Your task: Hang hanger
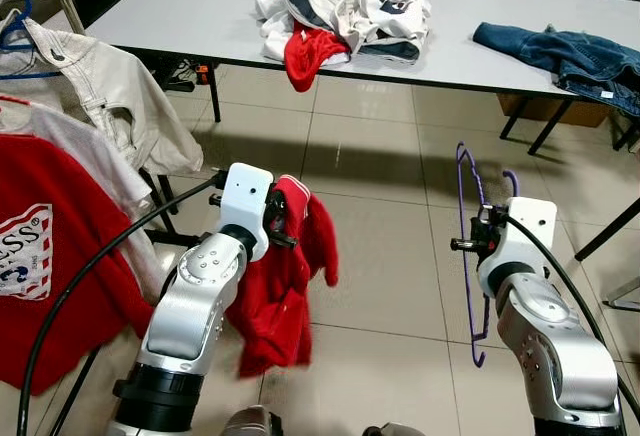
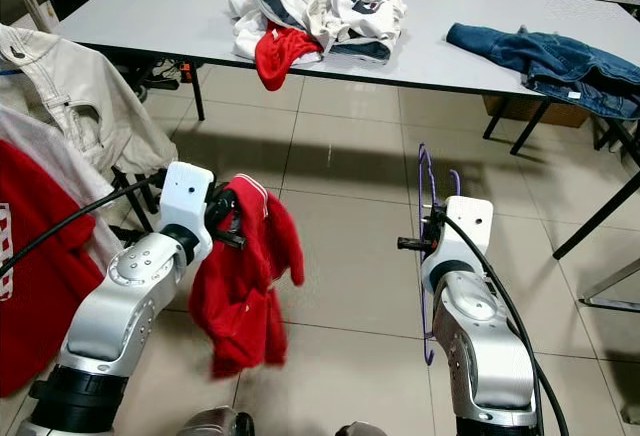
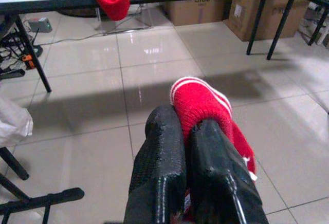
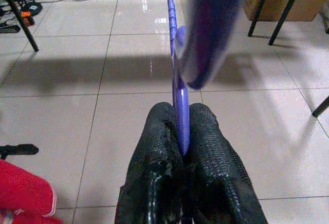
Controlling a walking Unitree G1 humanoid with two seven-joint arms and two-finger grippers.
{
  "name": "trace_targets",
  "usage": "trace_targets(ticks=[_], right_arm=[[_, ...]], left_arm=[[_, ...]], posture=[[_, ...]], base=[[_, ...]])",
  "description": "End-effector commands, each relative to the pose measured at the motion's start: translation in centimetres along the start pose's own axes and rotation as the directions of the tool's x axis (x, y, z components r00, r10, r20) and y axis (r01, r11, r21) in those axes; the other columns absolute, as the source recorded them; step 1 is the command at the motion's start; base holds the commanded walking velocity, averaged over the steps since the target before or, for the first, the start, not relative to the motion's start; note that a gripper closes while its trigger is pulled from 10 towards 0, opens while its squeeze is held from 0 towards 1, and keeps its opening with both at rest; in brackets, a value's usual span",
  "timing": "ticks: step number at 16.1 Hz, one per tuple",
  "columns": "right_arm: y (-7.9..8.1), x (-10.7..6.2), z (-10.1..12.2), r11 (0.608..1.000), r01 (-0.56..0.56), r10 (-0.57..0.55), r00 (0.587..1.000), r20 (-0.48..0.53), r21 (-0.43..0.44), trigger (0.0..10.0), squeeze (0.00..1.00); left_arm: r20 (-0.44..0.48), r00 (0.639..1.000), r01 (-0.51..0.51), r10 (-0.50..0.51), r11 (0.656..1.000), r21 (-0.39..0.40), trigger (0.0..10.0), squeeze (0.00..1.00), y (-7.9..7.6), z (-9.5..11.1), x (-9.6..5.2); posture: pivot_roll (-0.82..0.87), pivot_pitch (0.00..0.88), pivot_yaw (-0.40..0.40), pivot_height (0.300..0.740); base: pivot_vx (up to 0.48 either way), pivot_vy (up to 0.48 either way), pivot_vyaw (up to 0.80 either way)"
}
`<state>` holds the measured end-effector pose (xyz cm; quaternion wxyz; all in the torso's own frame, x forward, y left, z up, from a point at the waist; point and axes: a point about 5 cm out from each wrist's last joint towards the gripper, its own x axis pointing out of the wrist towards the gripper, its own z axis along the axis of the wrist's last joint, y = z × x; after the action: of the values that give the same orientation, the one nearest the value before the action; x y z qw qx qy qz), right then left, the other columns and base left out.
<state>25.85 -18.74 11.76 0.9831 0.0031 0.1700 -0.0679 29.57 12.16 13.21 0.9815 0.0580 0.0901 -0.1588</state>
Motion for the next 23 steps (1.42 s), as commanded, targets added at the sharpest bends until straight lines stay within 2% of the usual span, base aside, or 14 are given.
trace_targets(ticks=[1,6,10,11,13,16,18,21,23], right_arm=[[-0.6,0.2,0.0,1.000,0.018,-0.018,1.000,0.002,-0.002,10.0,0.00],[-0.8,0.2,0.2,1.000,0.011,-0.011,1.000,0.018,-0.008,10.0,0.00],[-2.2,0.1,1.8,0.999,-0.016,0.020,0.997,0.080,-0.049,10.0,0.00],[-2.8,0.0,3.1,0.993,-0.071,0.081,0.991,0.111,-0.092,10.0,0.00],[-3.1,-0.4,3.9,0.967,-0.156,0.181,0.977,0.111,-0.202,10.0,0.00],[-2.4,-1.0,3.4,0.953,-0.222,0.247,0.964,0.103,-0.205,10.0,0.00],[-1.5,-1.3,3.7,0.949,-0.250,0.275,0.954,0.116,-0.190,10.0,0.00],[-1.3,-1.4,3.7,0.947,-0.265,0.288,0.950,0.117,-0.184,10.0,0.00],[-1.2,-1.6,3.0,0.946,-0.270,0.290,0.952,0.100,-0.177,10.0,0.00]], left_arm=[[0.060,0.998,0.005,-0.006,1.000,0.017,10.0,0.00,-0.2,1.4,0.3],[0.068,0.998,-0.008,0.007,1.000,0.017,10.0,0.00,-0.1,1.4,0.4],[0.092,0.995,-0.037,0.033,0.999,0.035,10.0,0.00,0.6,2.0,0.4],[0.114,0.993,-0.046,0.042,0.998,0.035,10.0,0.00,1.1,2.6,0.4],[0.143,0.989,-0.048,0.043,0.998,0.031,10.0,0.00,1.5,3.4,0.5],[0.151,0.988,-0.033,0.034,0.999,-0.009,10.0,0.00,0.5,2.9,0.2],[0.147,0.988,-0.048,0.050,0.999,-0.019,10.0,0.00,0.6,2.9,0.3],[0.161,0.985,-0.061,0.066,0.998,-0.033,10.0,0.00,0.7,3.2,0.5],[0.153,0.986,-0.065,0.071,0.997,-0.045,10.0,0.00,0.4,2.5,0.0]], posture=[[0.09,0.051,-0.040,0.740],[0.08,0.042,-0.038,0.740],[0.09,0.037,-0.030,0.740],[0.08,0.032,-0.023,0.740],[0.07,0.019,-0.023,0.740],[0.05,0.004,-0.028,0.740],[0.04,0.000,-0.025,0.740],[0.04,0.000,-0.034,0.740],[0.04,0.000,-0.047,0.740]], base=[[0.000,0.000,0.00],[0.000,0.000,0.00],[0.000,0.000,0.00],[0.000,0.000,0.00],[0.000,0.000,0.00],[0.000,0.000,0.00],[0.000,0.000,0.00],[0.000,0.000,0.00],[0.120,0.000,0.00]])
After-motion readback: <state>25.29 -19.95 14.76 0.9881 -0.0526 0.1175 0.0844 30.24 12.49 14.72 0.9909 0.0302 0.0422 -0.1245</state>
